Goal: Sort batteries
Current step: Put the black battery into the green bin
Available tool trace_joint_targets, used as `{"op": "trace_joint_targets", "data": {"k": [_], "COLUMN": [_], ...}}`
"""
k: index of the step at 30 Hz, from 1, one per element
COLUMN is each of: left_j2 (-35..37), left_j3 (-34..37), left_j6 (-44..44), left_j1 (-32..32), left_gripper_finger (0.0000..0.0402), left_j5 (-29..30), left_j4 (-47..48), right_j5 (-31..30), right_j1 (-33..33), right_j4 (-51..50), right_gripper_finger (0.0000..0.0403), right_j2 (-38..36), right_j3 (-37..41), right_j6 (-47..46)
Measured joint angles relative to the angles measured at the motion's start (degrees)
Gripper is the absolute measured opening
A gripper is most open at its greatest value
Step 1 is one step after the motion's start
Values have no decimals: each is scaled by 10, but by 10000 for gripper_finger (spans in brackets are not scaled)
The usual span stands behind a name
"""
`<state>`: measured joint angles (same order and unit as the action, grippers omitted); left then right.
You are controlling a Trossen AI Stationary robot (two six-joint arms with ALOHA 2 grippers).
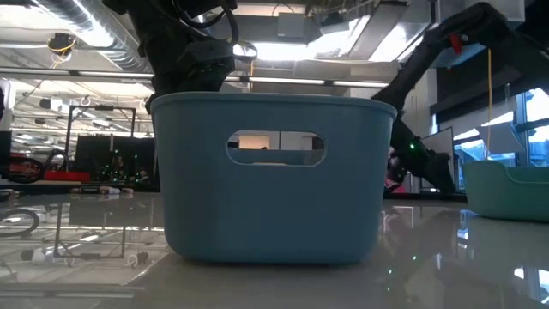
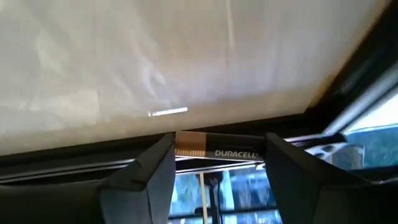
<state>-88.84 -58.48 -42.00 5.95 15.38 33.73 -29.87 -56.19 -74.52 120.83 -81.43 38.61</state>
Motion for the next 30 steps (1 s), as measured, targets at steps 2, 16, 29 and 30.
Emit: {"op": "trace_joint_targets", "data": {"k": [2,16,29,30], "left_j2": [0,0,0,0], "left_j3": [0,0,0,0], "left_j6": [0,15,17,17], "left_j1": [0,0,13,13], "left_gripper_finger": [249,249,249,249], "left_j5": [0,2,22,22], "left_j4": [-2,-2,-2,-2], "right_j5": [23,226,350,350], "right_j1": [12,203,435,451], "right_j4": [2,14,-68,-71], "right_gripper_finger": [208,211,213,213], "right_j2": [-18,-141,-187,-190], "right_j3": [0,-1,-1,-1], "right_j6": [0,-36,-198,-209]}}
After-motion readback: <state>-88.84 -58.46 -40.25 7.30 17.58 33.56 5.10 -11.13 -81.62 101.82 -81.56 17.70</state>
